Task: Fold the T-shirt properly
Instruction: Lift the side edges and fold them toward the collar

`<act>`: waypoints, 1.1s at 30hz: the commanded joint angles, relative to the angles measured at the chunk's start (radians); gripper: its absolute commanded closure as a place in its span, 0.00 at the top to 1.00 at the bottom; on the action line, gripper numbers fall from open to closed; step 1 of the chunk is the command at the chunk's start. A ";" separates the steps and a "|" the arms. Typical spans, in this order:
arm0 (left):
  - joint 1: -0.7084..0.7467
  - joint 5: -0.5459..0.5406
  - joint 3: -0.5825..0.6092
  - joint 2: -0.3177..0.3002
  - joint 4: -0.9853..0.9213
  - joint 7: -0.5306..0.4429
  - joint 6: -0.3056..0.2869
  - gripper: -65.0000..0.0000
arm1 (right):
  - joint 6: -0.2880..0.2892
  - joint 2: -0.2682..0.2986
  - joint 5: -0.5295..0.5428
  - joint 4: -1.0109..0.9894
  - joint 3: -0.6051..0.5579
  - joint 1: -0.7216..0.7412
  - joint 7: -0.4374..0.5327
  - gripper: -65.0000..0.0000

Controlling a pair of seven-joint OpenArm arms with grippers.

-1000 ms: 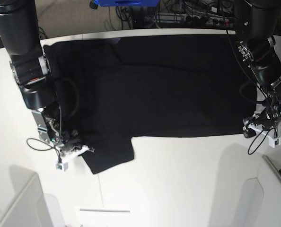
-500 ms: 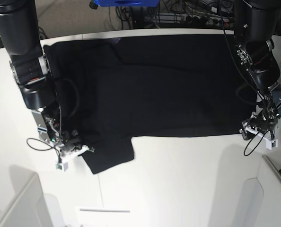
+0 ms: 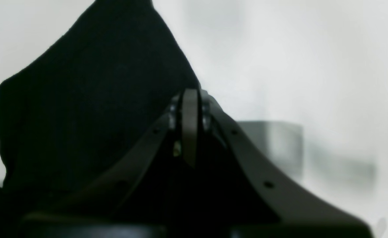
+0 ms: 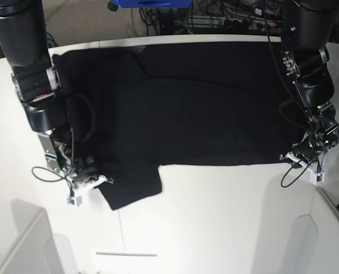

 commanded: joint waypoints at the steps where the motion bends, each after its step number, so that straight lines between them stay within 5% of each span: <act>1: -0.007 0.021 0.009 -0.008 0.000 0.052 -0.006 0.00 | -0.001 0.010 0.000 0.012 0.003 0.029 -0.003 0.00; 14: 0.106 0.018 0.000 -0.008 0.262 0.076 -0.006 0.00 | -0.004 0.020 0.000 0.163 0.009 -0.019 -0.002 0.00; 21: 0.168 -0.200 0.003 -0.020 0.379 0.169 0.000 0.00 | -0.006 0.052 0.001 0.219 0.011 -0.040 -0.002 0.00; 29: 0.228 -0.215 0.000 -0.017 0.532 0.216 0.000 0.00 | -0.006 0.061 0.003 0.244 0.020 -0.069 -0.003 0.00; 33: 0.228 -0.215 0.000 -0.015 0.604 0.265 -0.001 0.00 | -0.006 0.061 0.001 0.273 0.118 -0.109 -0.003 0.00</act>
